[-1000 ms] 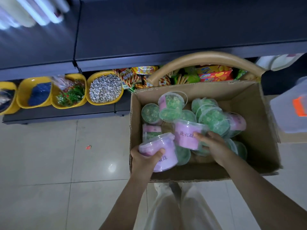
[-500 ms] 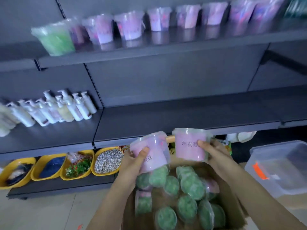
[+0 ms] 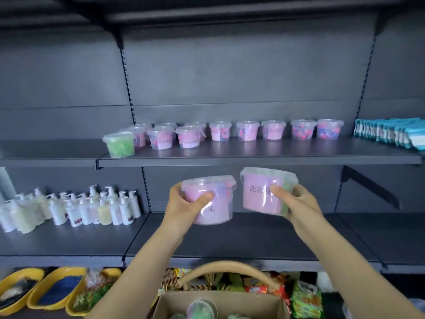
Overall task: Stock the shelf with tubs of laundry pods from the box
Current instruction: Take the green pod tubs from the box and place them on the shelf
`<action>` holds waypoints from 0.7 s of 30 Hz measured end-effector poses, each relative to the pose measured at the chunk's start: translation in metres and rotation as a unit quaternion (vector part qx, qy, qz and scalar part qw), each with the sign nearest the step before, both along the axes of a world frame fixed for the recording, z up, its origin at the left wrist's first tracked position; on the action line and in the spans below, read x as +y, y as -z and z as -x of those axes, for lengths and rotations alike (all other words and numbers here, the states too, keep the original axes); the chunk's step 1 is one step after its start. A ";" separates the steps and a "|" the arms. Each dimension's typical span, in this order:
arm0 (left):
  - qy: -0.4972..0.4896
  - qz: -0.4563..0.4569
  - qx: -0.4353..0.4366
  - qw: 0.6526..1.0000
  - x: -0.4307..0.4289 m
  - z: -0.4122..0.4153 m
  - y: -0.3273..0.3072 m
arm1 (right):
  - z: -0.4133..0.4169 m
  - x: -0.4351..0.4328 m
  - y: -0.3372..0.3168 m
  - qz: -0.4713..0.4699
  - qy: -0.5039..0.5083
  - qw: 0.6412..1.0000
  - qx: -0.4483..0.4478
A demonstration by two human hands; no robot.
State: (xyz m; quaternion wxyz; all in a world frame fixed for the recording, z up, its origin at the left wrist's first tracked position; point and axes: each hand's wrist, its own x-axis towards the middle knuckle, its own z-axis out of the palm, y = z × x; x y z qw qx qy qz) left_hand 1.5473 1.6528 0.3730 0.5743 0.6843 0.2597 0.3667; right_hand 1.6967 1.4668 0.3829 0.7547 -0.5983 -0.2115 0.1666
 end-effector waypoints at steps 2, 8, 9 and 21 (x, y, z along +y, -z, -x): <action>-0.004 -0.021 -0.005 1.000 0.001 -0.010 -0.015 | -0.005 0.004 -0.014 -0.011 0.010 1.000 -0.006; -0.025 -0.048 -0.013 0.998 0.020 -0.044 -0.051 | -0.028 0.035 -0.039 -0.010 0.034 0.999 -0.034; -0.027 -0.054 -0.015 0.998 0.026 -0.051 -0.055 | -0.034 0.043 -0.042 -0.010 0.045 0.998 -0.038; -0.017 -0.073 -0.033 0.997 0.143 -0.179 -0.077 | -0.135 0.151 -0.060 0.014 0.149 0.984 -0.095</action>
